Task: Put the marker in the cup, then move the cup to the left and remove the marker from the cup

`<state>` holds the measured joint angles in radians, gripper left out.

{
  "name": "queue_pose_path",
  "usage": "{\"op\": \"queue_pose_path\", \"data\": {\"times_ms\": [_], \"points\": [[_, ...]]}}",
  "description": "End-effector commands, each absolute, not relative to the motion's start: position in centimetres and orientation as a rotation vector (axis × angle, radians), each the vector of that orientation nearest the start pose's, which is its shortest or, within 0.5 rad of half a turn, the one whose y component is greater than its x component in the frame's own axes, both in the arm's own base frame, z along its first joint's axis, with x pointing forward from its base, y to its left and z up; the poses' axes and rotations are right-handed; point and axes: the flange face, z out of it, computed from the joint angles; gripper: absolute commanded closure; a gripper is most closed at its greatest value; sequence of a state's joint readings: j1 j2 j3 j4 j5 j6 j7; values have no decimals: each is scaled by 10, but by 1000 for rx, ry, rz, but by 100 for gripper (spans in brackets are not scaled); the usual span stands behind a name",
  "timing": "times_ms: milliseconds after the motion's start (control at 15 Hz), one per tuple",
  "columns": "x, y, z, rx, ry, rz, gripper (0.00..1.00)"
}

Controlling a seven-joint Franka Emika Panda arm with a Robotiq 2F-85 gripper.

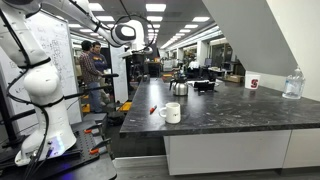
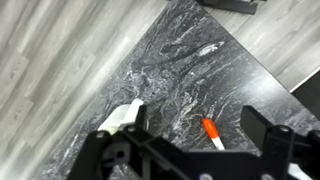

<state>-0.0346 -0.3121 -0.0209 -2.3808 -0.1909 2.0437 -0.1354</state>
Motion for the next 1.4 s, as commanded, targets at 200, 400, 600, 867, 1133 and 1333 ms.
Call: {"op": "queue_pose_path", "data": {"times_ms": [200, 400, 600, 867, 1133, 1333], "points": [[460, -30, 417, -3196, -663, 105, 0], [471, -28, 388, -3121, -941, 129, 0], [488, -27, 354, -3000, -1180, 130, 0], [513, -23, 311, -2897, -1318, 125, 0], [542, -9, 276, -2873, -1316, 110, 0], [564, 9, 254, -2893, -1271, 97, 0]]}}
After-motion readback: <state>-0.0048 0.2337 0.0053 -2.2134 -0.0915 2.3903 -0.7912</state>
